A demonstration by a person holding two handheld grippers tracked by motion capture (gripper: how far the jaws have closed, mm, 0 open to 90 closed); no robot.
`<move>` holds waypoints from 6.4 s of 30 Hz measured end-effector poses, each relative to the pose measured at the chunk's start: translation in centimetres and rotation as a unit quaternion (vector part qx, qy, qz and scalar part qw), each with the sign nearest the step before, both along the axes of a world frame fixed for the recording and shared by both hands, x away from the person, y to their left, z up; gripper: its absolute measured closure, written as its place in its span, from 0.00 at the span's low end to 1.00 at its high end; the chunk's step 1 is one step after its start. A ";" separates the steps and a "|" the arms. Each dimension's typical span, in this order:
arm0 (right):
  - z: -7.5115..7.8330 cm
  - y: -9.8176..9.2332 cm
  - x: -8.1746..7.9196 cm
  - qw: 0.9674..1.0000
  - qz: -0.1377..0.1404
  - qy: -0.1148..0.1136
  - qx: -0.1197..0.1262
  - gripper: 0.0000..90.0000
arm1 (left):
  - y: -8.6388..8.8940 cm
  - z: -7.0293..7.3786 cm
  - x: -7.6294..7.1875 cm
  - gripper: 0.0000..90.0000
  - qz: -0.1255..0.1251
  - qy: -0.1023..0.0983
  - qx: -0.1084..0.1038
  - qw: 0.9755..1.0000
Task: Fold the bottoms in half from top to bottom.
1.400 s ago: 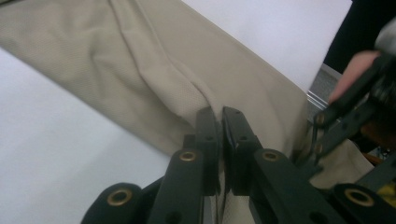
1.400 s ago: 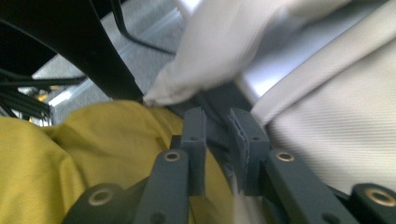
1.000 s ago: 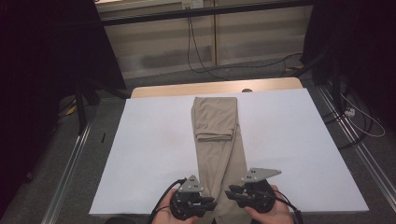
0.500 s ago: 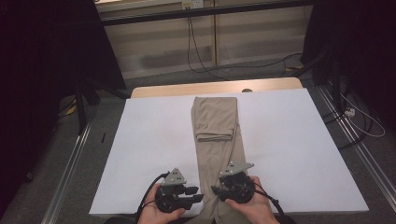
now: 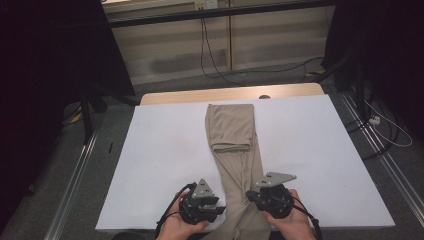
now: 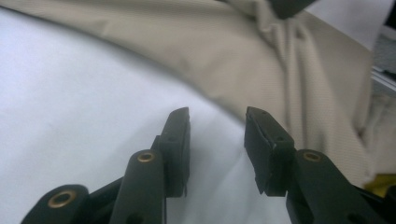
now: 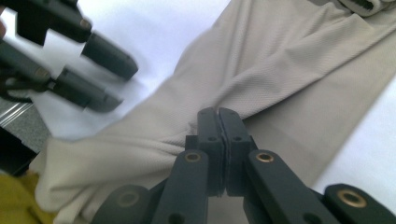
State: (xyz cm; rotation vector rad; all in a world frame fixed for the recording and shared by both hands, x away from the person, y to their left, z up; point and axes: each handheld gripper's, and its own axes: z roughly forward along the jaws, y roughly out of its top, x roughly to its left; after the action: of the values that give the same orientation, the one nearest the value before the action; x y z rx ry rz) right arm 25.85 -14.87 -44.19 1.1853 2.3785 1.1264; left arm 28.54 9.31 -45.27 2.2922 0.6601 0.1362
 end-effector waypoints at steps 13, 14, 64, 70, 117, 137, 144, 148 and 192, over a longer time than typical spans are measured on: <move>-0.9 -0.6 1.8 0.999 -0.019 0.024 0.018 0.70 | -1.5 -0.3 0.0 0.98 -0.015 0.005 -0.002 1.000; -1.2 -0.3 2.0 0.999 -0.018 0.031 0.024 0.70 | -1.5 -0.3 0.1 0.98 -0.015 0.008 -0.003 1.000; -0.5 -2.8 16.9 0.998 -0.014 -0.060 0.004 0.49 | -1.4 0.3 16.5 0.41 0.123 -0.073 -0.023 0.989; -1.4 -2.3 16.8 0.998 0.008 -0.056 -0.017 0.49 | -1.7 0.2 16.3 0.81 0.105 -0.065 -0.028 0.992; 2.0 -4.5 3.2 0.998 0.048 -0.030 0.035 0.88 | 0.2 4.1 2.7 0.98 -0.026 -0.003 -0.085 0.996; 1.1 -4.3 0.6 0.998 0.062 -0.020 0.026 0.32 | 1.7 2.8 2.1 0.47 0.000 0.001 -0.074 0.997; 2.3 -5.6 6.0 0.997 0.015 -0.051 0.047 0.32 | 1.7 3.5 8.1 0.21 0.075 -0.044 -0.065 0.994; 2.0 -6.1 10.5 0.998 -0.010 -0.050 0.036 0.33 | 1.2 3.1 11.9 0.21 0.105 -0.066 -0.068 0.990; -1.2 -4.8 25.9 0.998 -0.065 0.013 0.007 0.95 | 0.0 -0.3 24.1 0.93 0.152 0.027 -0.067 0.986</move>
State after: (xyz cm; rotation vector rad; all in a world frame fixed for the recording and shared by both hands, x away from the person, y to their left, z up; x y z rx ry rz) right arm 51.72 -19.66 -45.36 1.3466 2.2770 1.0945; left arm 52.67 9.30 -45.58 2.0616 1.0153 0.1687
